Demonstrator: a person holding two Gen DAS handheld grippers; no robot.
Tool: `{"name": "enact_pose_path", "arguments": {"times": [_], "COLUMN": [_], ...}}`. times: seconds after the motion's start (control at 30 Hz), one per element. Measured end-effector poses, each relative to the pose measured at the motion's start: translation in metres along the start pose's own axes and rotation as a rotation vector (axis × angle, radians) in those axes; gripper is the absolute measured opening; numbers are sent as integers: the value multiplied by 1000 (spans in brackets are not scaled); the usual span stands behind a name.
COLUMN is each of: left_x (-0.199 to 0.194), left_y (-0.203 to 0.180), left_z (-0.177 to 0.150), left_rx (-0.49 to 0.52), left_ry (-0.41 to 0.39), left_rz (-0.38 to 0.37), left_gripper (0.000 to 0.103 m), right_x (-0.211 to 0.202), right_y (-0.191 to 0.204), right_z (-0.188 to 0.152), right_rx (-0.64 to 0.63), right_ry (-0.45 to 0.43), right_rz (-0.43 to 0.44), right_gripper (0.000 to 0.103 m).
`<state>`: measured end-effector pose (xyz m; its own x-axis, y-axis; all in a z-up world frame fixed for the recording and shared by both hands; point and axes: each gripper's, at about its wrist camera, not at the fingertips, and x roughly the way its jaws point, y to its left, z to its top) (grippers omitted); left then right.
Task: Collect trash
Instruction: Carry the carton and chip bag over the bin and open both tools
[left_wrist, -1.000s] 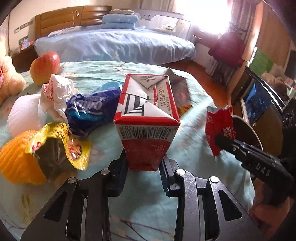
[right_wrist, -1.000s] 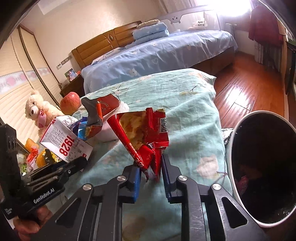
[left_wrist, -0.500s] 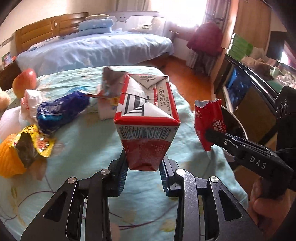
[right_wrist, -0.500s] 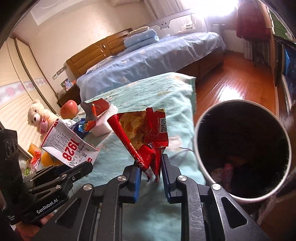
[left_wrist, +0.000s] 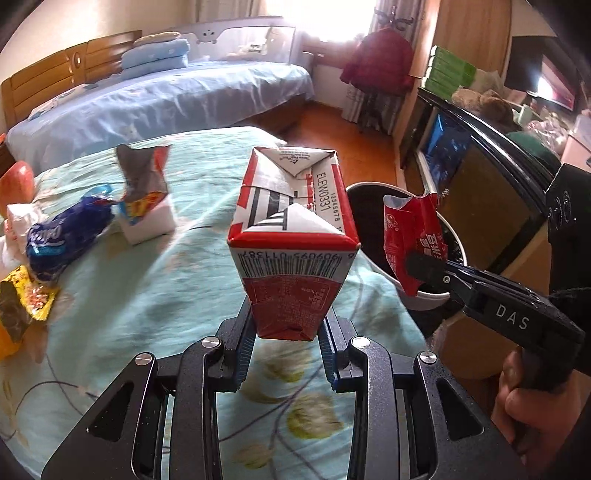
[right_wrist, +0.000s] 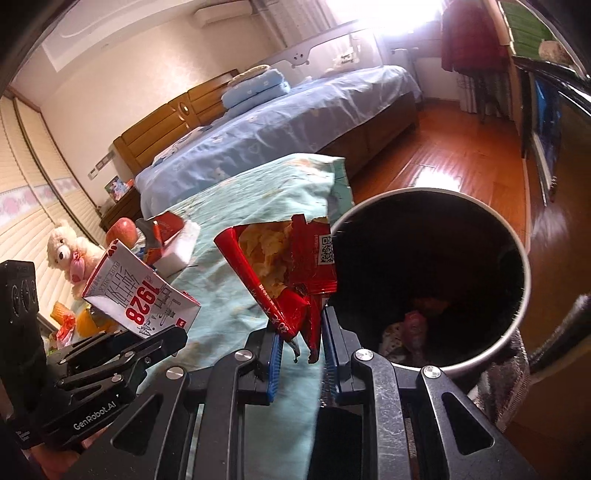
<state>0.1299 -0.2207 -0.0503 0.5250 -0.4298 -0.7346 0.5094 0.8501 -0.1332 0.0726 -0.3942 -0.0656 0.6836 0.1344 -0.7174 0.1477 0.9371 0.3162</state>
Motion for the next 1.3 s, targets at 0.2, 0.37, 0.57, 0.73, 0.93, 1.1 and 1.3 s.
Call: {"name": "enact_pose_path", "arguments": {"times": [0.2,0.37,0.57,0.73,0.93,1.1,1.3], "left_x": [5,8,11,16,22,26,33], "left_y": [-13,-22,-31,-39,-48,-57,-65], "left_z": [4,7,10,15,20,24,29], "left_rx": [27,44,67,77,92,106,127], "left_ry": [4,8,7,13,17,19,26], "left_rz": [-16,-26,-35,-40,-51,-59,-69], "left_gripper": [30,30,30,30,30,30,30], "right_x": [-7,-10,-12,-13,-15,-16,-14], "right_y": [-16,-26,-36,-43,-50,-58,-66], "right_z": [-2,-4,-4,-5,-6,-4,-1], "right_rx": [28,42,57,70,81,92,106], "right_ry": [-11,-15,-18,-20,-22,-24,-24], "right_rz": [-24,-36,-47,-58,-76,-95,-115], "right_gripper": [20,20,20,20,20,20,21]}}
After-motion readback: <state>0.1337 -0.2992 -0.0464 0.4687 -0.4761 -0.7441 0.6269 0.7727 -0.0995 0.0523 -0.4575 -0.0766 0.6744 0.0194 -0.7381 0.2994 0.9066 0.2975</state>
